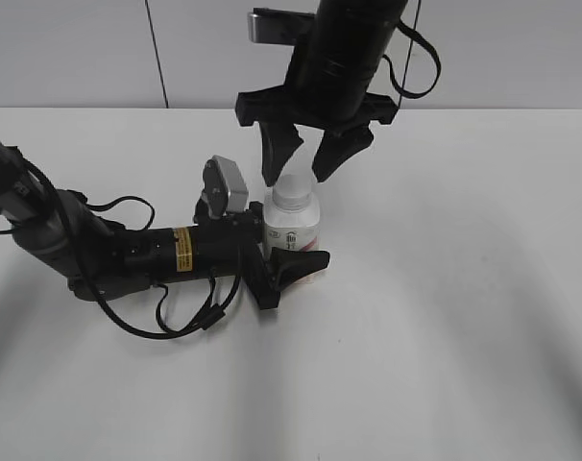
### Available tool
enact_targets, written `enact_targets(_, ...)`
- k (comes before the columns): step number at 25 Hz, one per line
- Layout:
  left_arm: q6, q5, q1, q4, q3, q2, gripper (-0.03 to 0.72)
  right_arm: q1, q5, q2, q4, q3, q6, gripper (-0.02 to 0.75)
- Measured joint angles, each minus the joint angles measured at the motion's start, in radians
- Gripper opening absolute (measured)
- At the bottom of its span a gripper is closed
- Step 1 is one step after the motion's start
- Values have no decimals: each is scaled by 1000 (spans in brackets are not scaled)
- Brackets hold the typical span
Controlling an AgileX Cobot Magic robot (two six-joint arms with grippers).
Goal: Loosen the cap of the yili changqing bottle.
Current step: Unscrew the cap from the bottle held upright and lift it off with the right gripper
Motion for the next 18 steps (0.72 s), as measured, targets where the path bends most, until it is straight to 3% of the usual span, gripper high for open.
enact_targets(6, 0, 0, 0, -1, 0, 0, 449, 0, 0, 0, -45, 0, 119, 493)
enact_targets(18, 0, 0, 0, -2, 0, 0, 449, 1, -12, 11, -24, -1, 162, 493)
